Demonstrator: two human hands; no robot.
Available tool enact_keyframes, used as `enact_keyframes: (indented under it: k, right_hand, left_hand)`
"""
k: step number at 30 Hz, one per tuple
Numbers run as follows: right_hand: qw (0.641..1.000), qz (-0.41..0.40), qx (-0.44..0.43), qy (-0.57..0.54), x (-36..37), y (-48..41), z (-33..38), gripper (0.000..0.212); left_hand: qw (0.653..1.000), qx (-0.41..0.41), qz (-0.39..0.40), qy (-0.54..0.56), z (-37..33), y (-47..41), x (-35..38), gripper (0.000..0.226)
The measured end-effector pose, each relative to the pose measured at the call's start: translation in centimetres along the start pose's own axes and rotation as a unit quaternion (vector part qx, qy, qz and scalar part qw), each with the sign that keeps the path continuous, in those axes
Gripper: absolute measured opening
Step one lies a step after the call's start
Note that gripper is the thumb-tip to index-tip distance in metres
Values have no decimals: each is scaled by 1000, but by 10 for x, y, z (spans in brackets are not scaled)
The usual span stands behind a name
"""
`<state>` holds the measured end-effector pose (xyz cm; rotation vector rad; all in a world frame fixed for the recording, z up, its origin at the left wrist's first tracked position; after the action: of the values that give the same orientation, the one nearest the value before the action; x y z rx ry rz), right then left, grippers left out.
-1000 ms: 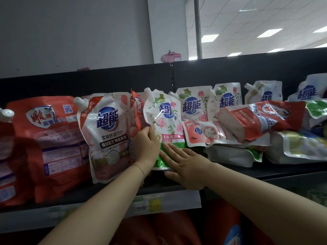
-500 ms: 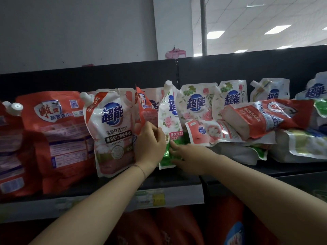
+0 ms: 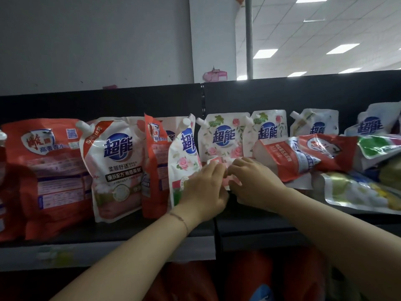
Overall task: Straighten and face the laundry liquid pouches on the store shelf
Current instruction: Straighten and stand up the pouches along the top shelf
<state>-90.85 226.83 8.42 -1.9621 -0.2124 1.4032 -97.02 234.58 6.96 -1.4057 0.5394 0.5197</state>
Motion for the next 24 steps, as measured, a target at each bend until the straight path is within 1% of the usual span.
enact_keyframes:
  k: [2,4,6,8,12,13,16,19,22,23,24]
  right_hand:
    - [1000,6,13,-2,4,6,-14,28]
    - [999,35,18,-14,13,11,-24,29]
    - [998,60,16,-19,19,14,-33,40]
    - [998,65,16,-17,24,13,-41,50]
    - [991,127,35,-23,44,10,-49,53]
    - [991,124,43,-36,42,11,-49,51]
    - [989,78,67,-103,24,18,-50,42]
    - [983,96,69,-142,18,21,-51,51]
    - [973,107,92,-183,17,18,-57,68]
    - [971,103,100,-192,17,16,-60,70]
    - [971,101,104,-192,16,16,-61,67]
  left_hand:
    - [999,-6,43,-21,-14,-10,19,33]
    - [997,-21,63,-42,-23,-18,33,43]
    - [995,-36,80,-50,-28,-22,44,53]
    - [993,-44,89,-57,-30,-24,50,55]
    - [991,-69,91,-64,-23,-26,56,48]
    - [991,-77,90,-65,-21,-27,57,50]
    - [989,-87,92,-78,-20,-29,62,62]
    - [986,-99,109,-81,-23,-38,73,66]
    - [986,-128,106,-20,-22,-53,86,62]
    - [986,-135,101,-2,-22,-58,87,60]
    - [986,-137,96,6,-22,-61,88,59]
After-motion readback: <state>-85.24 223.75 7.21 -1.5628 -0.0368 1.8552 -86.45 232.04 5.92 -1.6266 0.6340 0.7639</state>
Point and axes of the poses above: each hand's wrist, its own y-axis away from the middle knuckle, its own x-axis out of the palm, z = x × y, the point moved 7 cm from there along -y, towards the middle knuckle
